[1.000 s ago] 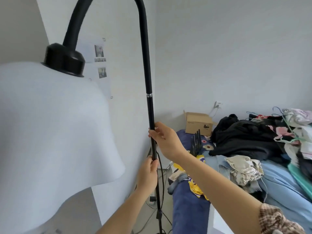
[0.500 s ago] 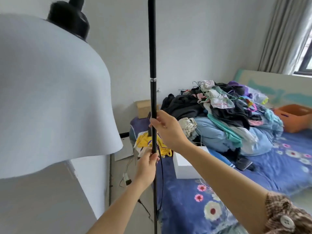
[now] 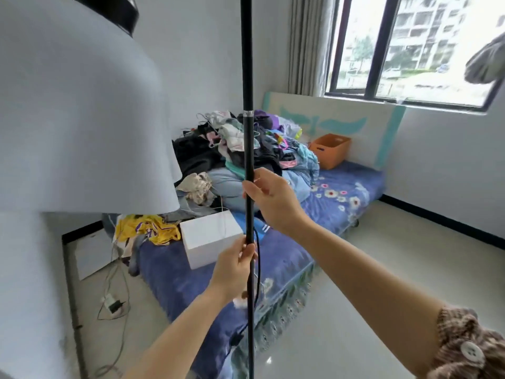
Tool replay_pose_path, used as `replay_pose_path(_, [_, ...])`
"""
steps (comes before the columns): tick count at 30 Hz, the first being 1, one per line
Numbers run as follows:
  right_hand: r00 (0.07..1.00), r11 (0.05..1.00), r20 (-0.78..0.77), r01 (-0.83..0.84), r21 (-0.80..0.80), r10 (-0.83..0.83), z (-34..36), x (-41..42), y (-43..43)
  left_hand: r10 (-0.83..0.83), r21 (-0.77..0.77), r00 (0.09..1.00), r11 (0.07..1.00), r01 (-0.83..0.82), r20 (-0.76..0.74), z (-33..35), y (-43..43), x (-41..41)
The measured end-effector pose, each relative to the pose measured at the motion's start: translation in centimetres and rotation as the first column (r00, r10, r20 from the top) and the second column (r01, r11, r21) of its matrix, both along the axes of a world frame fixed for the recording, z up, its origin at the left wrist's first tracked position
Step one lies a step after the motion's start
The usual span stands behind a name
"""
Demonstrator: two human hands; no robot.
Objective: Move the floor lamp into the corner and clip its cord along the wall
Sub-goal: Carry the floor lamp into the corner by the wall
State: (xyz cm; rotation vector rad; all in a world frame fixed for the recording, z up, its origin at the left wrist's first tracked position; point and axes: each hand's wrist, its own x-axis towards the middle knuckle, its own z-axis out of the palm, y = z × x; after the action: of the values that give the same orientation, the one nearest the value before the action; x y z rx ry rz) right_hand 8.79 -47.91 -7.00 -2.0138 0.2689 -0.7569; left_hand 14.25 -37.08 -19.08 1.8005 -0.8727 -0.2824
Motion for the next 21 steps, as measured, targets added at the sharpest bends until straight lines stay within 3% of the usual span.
replay_pose_path(10, [0.976, 0.976, 0.026, 0.218, 0.010, -0.218, -0.8, -13.3, -18.5, -0.159, -0.035, 0.987, 0.987, 0.160, 0.029, -0.6, -20.2, -12.0])
replay_pose_path(21, [0.897, 0.890, 0.061, 0.443, -0.110, -0.439, 1.2, -22.4, -37.9, -0.327, -0.066, 0.944, 0.942, 0.330, 0.044, 1.2, -42.8, -19.5])
